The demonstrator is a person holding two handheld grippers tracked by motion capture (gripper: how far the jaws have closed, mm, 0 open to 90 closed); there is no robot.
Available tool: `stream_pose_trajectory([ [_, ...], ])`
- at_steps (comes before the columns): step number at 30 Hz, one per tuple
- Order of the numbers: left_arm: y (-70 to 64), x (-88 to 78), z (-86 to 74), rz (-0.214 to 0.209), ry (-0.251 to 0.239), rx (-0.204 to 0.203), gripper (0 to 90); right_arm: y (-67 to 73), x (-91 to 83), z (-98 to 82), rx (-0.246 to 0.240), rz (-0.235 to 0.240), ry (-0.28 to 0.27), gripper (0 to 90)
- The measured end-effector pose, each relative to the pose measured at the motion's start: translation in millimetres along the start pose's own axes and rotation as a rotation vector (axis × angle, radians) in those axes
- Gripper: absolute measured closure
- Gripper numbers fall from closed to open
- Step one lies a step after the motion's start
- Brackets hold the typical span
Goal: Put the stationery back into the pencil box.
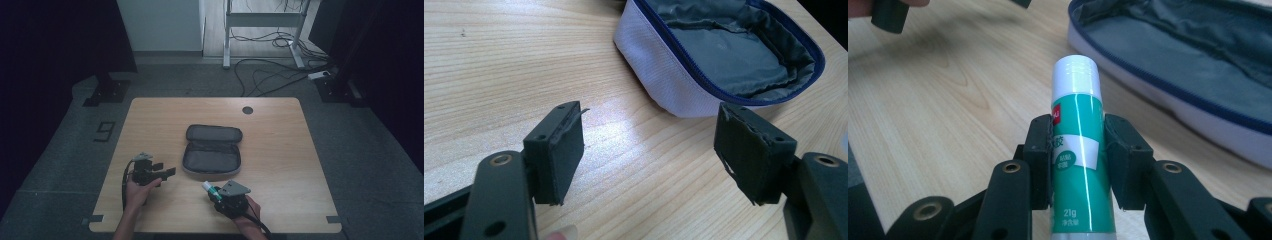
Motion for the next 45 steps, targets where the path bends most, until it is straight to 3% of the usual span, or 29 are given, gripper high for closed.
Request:
stream_pose_trajectory([
  [18,1.1,-0.8,-0.9,-0.004,-0.003,-0.012,28.1,-26.2,-5.8,22.6,0.036,-0.042,-0.054,64.8],
  [29,2.2,-1.1,-1.6,-0.007,0.002,-0.018,28.1,-44.6,1.4,29.5,0.073,-0.07,-0.057,64.7],
  [45,0.9,-1.6,-1.4,-0.009,-0.006,-0.015,29.1,-60.5,19.2,47.2,0.089,-0.109,-0.051,64.8],
])
Point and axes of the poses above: each handheld gripper's, and its own axes: x roughly forward along the jaws, z roughly out of its top, y roughly to its left, the point moved 5 cm from there along x, roughly forward along the jaws, and after that the axes turned 12 degrees about -z, right-handed, at the moved point
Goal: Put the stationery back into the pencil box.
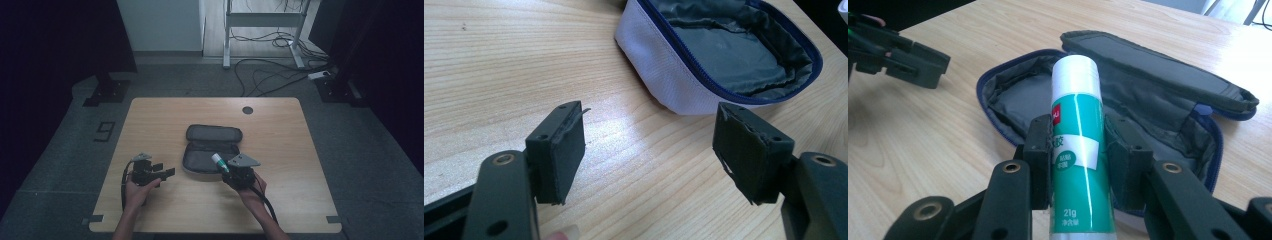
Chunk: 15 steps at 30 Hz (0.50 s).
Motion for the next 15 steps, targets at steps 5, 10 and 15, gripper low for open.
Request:
stream_pose_trajectory([
  [5,0.2,0.9,-0.5,-0.001,0.004,-0.002,29.1,-4.6,5.6,3.2,0.004,-0.013,0.006,64.8],
  [10,0.0,1.4,-0.9,-0.004,0.006,-0.004,29.1,-9.1,10.9,6.6,0.018,-0.026,0.009,64.7],
  [15,0.2,1.2,-0.8,-0.001,0.001,-0.003,29.2,-12.3,16.7,9.5,0.023,-0.037,0.014,64.7],
])
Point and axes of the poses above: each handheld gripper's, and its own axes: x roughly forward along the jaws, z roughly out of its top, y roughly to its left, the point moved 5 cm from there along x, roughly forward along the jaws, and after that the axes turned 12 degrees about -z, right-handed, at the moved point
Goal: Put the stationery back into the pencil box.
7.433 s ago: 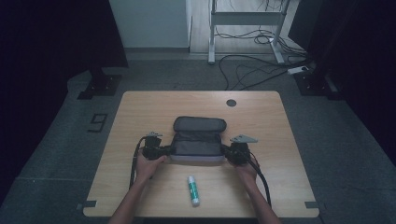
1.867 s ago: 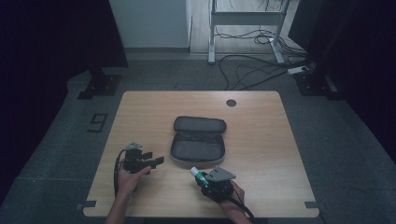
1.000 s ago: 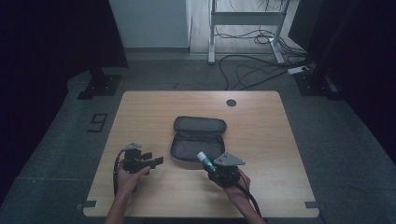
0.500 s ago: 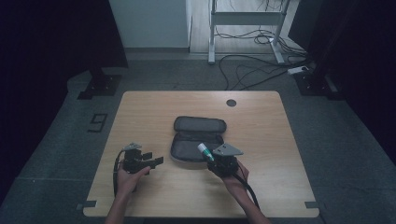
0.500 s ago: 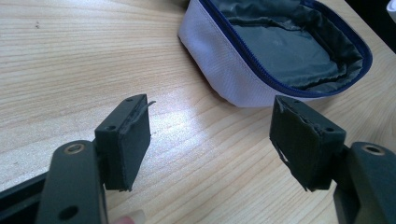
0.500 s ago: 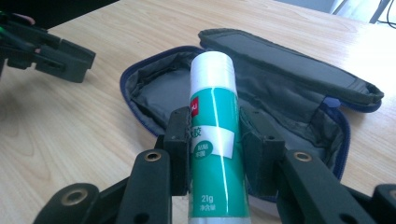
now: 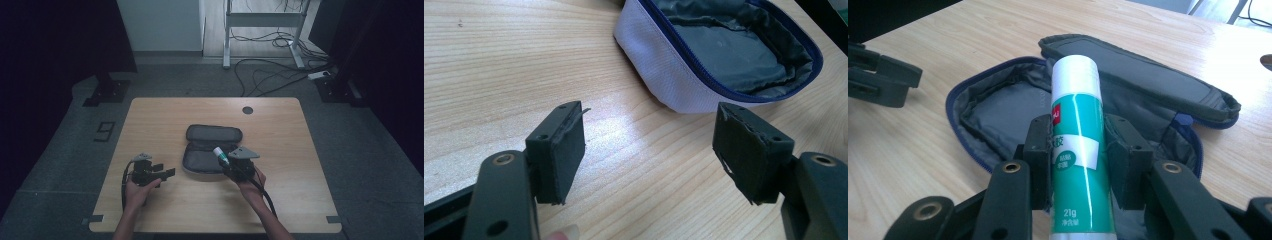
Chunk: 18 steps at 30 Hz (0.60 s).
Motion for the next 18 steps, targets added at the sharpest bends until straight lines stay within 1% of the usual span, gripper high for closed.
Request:
stream_pose_trajectory([
  [4,0.1,-0.7,0.3,0.002,-0.006,0.001,29.4,-3.0,4.9,3.0,0.01,-0.014,-0.005,64.8],
  [8,0.3,-0.1,-0.2,0.002,-0.001,0.0,29.4,-5.3,10.6,4.9,0.016,-0.022,0.001,64.8],
  [12,0.9,1.4,-1.0,0.0,0.007,-0.002,29.4,-6.4,18.7,3.8,0.017,-0.027,0.022,64.7],
  [18,1.5,2.3,-1.8,0.0,0.013,-0.004,29.4,-4.4,31.8,4.7,0.015,-0.03,0.047,64.8],
])
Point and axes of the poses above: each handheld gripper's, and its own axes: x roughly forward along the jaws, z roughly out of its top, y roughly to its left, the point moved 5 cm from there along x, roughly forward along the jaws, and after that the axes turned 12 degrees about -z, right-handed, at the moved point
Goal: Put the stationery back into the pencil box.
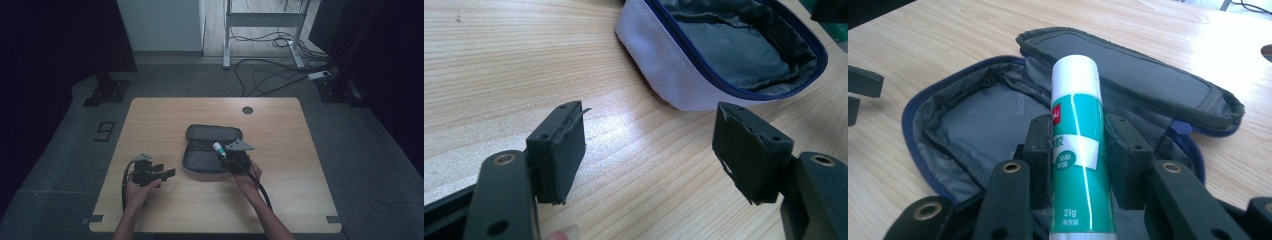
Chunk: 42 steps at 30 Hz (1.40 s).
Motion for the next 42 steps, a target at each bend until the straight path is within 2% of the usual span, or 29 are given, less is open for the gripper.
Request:
stream_pose_trajectory([
  [12,-0.3,2.5,-1.3,-0.001,0.012,0.002,29.3,6.6,20.5,3.3,-0.006,-0.003,0.037,64.7],
  [23,0.4,4.9,-2.9,0.001,0.023,0.001,29.4,8.2,36.8,-10.7,-0.043,-0.003,0.113,64.6],
  [25,0.2,5.5,-3.1,0.001,0.027,0.003,29.4,7.9,38.3,-12.6,-0.053,-0.007,0.12,64.6],
  [30,0.2,6.7,-3.7,0.001,0.032,0.003,29.3,7.0,41.7,-18.5,-0.119,-0.01,0.151,64.5],
  [32,0.2,6.7,-3.7,0.001,0.032,0.003,29.3,7.1,42.6,-20.2,-0.128,-0.01,0.16,63.9],
  [38,0.4,6.3,-3.7,0.003,0.03,0.002,29.3,6.8,40.3,-18.8,-0.117,-0.019,0.144,53.3],
  [42,0.6,5.6,-3.4,0.005,0.026,0.002,29.2,4.0,36.9,-17.0,-0.081,-0.039,0.121,44.0],
])
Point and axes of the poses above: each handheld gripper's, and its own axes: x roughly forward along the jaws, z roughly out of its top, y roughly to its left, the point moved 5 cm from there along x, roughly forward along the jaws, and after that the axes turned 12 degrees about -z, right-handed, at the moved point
